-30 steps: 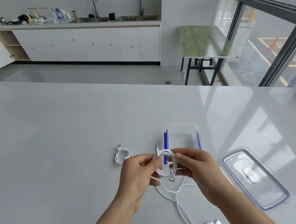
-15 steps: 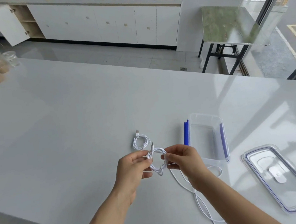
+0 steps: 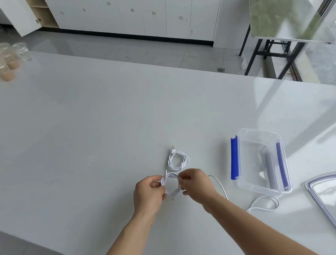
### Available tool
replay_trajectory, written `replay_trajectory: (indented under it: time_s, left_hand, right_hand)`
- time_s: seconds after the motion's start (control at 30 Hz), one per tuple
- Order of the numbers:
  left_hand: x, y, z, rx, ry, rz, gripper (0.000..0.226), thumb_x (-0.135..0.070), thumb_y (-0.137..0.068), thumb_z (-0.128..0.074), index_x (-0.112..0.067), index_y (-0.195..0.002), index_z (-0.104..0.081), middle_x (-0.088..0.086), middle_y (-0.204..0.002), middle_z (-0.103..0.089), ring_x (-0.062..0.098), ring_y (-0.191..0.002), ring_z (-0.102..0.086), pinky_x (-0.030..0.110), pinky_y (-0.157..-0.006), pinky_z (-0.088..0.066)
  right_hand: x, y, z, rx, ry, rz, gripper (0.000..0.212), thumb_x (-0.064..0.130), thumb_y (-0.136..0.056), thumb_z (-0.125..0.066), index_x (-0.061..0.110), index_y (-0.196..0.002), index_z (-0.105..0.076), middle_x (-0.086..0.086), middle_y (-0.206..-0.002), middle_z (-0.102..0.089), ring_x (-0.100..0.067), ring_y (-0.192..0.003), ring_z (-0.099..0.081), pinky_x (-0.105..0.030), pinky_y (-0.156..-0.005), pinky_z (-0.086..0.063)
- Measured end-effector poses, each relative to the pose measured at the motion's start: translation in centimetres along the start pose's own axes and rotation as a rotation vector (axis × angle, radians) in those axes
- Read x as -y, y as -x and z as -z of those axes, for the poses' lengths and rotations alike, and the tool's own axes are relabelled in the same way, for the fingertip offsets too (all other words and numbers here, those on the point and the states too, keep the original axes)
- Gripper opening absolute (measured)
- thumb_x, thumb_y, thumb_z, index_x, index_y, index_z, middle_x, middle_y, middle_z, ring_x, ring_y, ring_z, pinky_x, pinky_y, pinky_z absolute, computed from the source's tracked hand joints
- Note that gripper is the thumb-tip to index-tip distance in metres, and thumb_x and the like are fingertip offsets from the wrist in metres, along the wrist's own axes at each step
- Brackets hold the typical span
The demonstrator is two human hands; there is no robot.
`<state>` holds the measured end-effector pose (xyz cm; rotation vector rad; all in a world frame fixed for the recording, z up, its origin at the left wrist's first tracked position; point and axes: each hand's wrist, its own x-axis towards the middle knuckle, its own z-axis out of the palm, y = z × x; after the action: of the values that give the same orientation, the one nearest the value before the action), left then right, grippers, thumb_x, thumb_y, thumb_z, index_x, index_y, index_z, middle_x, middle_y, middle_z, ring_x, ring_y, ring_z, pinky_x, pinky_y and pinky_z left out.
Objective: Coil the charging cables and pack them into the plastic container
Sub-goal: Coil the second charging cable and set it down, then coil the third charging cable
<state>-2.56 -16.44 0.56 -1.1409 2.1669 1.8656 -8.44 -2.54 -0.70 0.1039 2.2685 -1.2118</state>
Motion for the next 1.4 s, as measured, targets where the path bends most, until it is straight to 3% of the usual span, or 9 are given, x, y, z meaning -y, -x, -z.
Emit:
replay_trajectory:
  time_s: [0.3,0.5,0.57,0.63,0.7,0.73,0.83,0.97,1.4]
  left_hand:
    - [1.3,-2.8,0.3,-0.05,-0.252,-0.048,0.028,-0.002,-0.073,-0.061,-0.028,-0.066,-0.071,0.0,-0.068,-0.075,0.028,-0.071,-0.073,0.04,-0.07,-0.062]
    - [1.8,-3.2,0.3,-0.078,-0.432,-0.111,0.007,-0.005,-0.072,-0.057,-0.008,-0.07,-0.062,0.009,-0.061,-0.058,0.019,-0.06,-0.04,0.028,-0.055,-0.036]
    - [1.8,-3.2,0.3,-0.086,-0.452,-0.104,0.01,-0.005,-0.073,-0.057,-0.008,-0.064,-0.053,0.01,-0.06,-0.047,0.019,-0.06,-0.033,0.028,-0.055,-0.029]
    - [1.4,-2.8,0.5,-0.092,-0.426,-0.083,0.019,-0.006,-0.076,-0.057,-0.015,-0.065,-0.044,0.004,-0.063,-0.045,0.022,-0.063,-0.036,0.028,-0.059,-0.032]
    - [1.5,-2.6,0.8,-0.11,-0.402,-0.08,0.012,-0.009,-0.083,-0.059,-0.004,-0.092,-0.065,0.002,-0.083,-0.066,0.025,-0.079,-0.059,0.028,-0.074,-0.044]
    - [1.4,-2.4,1.0,-0.115,-0.396,-0.076,0.028,-0.009,-0.085,-0.059,-0.012,-0.111,-0.072,0.003,-0.098,-0.071,0.024,-0.09,-0.063,0.027,-0.081,-0.046]
    - [1.4,-1.7,1.5,-0.125,-0.432,-0.146,0.034,-0.011,-0.087,-0.058,-0.019,-0.118,-0.069,0.001,-0.109,-0.069,0.017,-0.092,-0.062,0.025,-0.081,-0.044]
    - [0.6,0.1,1.1,-0.106,-0.502,-0.273,0.03,-0.008,-0.086,-0.059,-0.023,-0.109,-0.071,-0.003,-0.101,-0.063,0.013,-0.082,-0.061,0.027,-0.079,-0.048]
    - [0.2,8.2,-7.4,0.227,-0.534,-0.59,0.031,-0.005,-0.087,-0.061,-0.024,-0.108,-0.072,-0.011,-0.098,-0.063,0.009,-0.09,-0.063,0.024,-0.082,-0.049]
  right_hand:
    - [0.2,-1.8,-2.8,-0.003,0.021,-0.03,0.014,0.012,-0.074,-0.05,0.004,-0.066,-0.042,-0.004,-0.062,-0.039,-0.017,-0.062,-0.033,-0.034,-0.059,-0.024]
    - [0.8,-1.6,-2.6,-0.027,0.093,0.008,0.018,0.01,-0.076,-0.048,0.012,-0.06,-0.041,-0.006,-0.062,-0.035,-0.021,-0.062,-0.026,-0.032,-0.054,-0.02]
    - [0.9,-1.4,-2.5,-0.012,0.056,-0.006,0.014,0.013,-0.076,-0.047,0.018,-0.064,-0.048,-0.006,-0.064,-0.04,-0.023,-0.063,-0.032,-0.031,-0.057,-0.024]
    - [0.5,-1.4,-2.3,0.001,0.017,-0.007,0.025,0.014,-0.084,-0.048,0.027,-0.094,-0.066,-0.003,-0.079,-0.061,-0.027,-0.071,-0.055,-0.03,-0.061,-0.037]
    - [0.3,-1.0,-1.8,-0.005,-0.013,-0.009,0.037,0.015,-0.09,-0.048,0.022,-0.123,-0.064,-0.001,-0.105,-0.069,-0.027,-0.093,-0.068,-0.034,-0.073,-0.053]
    - [0.4,-0.6,-1.4,-0.017,-0.046,-0.009,0.037,0.015,-0.092,-0.048,0.021,-0.126,-0.062,0.0,-0.108,-0.068,-0.024,-0.093,-0.069,-0.037,-0.081,-0.057]
    - [0.8,1.5,-0.1,-0.031,-0.247,-0.005,0.031,0.009,-0.093,-0.049,0.019,-0.118,-0.064,0.0,-0.101,-0.067,-0.015,-0.079,-0.068,-0.044,-0.086,-0.06]
    - [1.1,5.1,2.7,-0.106,-0.368,0.11,0.024,0.006,-0.092,-0.056,0.016,-0.108,-0.069,-0.007,-0.096,-0.072,-0.02,-0.086,-0.07,-0.036,-0.08,-0.062]
    - [-10.2,14.2,12.0,-0.484,-0.364,0.041,0.026,0.003,-0.088,-0.059,0.025,-0.091,-0.073,0.001,-0.078,-0.075,-0.017,-0.066,-0.068,-0.035,-0.065,-0.06]
